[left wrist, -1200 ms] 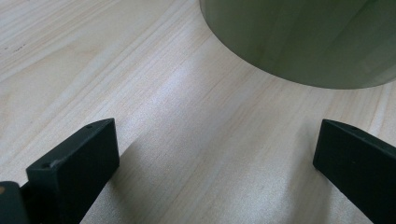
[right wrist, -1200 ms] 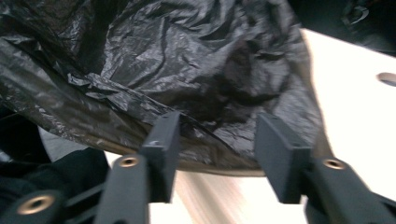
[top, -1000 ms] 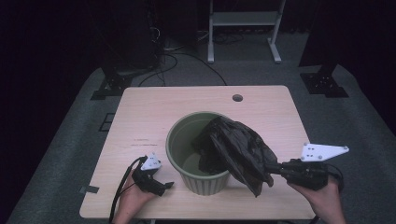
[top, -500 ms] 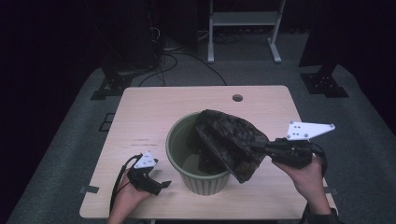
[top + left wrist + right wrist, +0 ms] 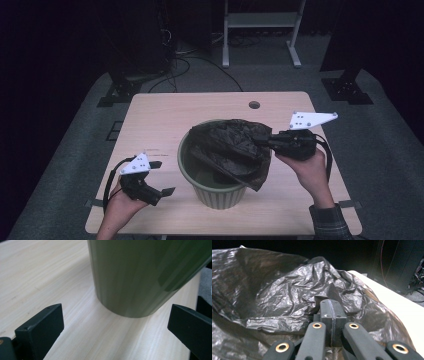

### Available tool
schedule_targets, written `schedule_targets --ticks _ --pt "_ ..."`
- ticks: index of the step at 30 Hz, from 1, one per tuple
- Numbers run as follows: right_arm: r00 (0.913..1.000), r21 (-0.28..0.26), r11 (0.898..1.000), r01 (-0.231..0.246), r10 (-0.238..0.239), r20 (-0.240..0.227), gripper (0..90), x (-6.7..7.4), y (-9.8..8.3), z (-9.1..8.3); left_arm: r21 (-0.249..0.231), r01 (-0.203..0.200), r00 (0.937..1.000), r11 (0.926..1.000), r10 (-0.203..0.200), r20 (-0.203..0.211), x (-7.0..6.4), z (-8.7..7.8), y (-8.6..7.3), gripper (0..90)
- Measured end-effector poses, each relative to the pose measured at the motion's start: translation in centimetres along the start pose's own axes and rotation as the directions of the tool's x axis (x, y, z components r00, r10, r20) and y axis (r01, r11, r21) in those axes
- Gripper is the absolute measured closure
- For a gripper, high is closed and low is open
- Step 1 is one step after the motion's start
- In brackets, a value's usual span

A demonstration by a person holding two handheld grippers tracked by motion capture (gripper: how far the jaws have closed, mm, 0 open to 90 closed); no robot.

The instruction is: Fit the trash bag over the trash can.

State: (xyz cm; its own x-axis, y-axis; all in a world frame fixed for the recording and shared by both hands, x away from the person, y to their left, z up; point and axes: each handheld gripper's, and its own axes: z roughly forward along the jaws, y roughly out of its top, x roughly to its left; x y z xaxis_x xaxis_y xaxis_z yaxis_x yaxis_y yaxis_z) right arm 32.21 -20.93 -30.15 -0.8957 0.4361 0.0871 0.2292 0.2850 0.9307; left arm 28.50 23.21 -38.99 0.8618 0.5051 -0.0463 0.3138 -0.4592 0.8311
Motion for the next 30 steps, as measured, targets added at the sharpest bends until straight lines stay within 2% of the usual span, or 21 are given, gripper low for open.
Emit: schedule_targets --ticks 8,13,18,24,30 --pt "0.9998 0.011 1.0 -0.014 0.014 -0.011 89.9 -1.0 0.7 1.1 -0.039 -0.021 0.9981 0.999 0.024 0.057 -0.8 -2.0 2.1 0.0" --pt "0.9995 0.011 0.999 -0.032 0.032 -0.008 89.9 -1.7 0.9 1.3 -0.07 -0.061 0.9946 0.9957 0.067 0.08 -1.6 -2.9 4.3 2.2" --pt "0.999 0.014 0.999 -0.044 0.044 -0.007 89.9 -2.1 1.2 1.5 -0.096 -0.098 0.9907 0.9906 0.106 0.086 -2.3 -3.7 6.2 2.9" --pt "0.9983 0.017 0.998 -0.058 0.058 0.0 89.9 -2.4 1.8 1.3 -0.125 -0.131 0.9827 0.9835 0.146 0.114 -3.4 -4.5 8.5 3.0" --pt "0.9981 0.036 0.998 -0.061 0.061 -0.002 89.9 -2.4 2.5 1.8 -0.125 -0.164 0.973 0.9786 0.181 0.143 -4.0 -3.9 10.6 4.0"
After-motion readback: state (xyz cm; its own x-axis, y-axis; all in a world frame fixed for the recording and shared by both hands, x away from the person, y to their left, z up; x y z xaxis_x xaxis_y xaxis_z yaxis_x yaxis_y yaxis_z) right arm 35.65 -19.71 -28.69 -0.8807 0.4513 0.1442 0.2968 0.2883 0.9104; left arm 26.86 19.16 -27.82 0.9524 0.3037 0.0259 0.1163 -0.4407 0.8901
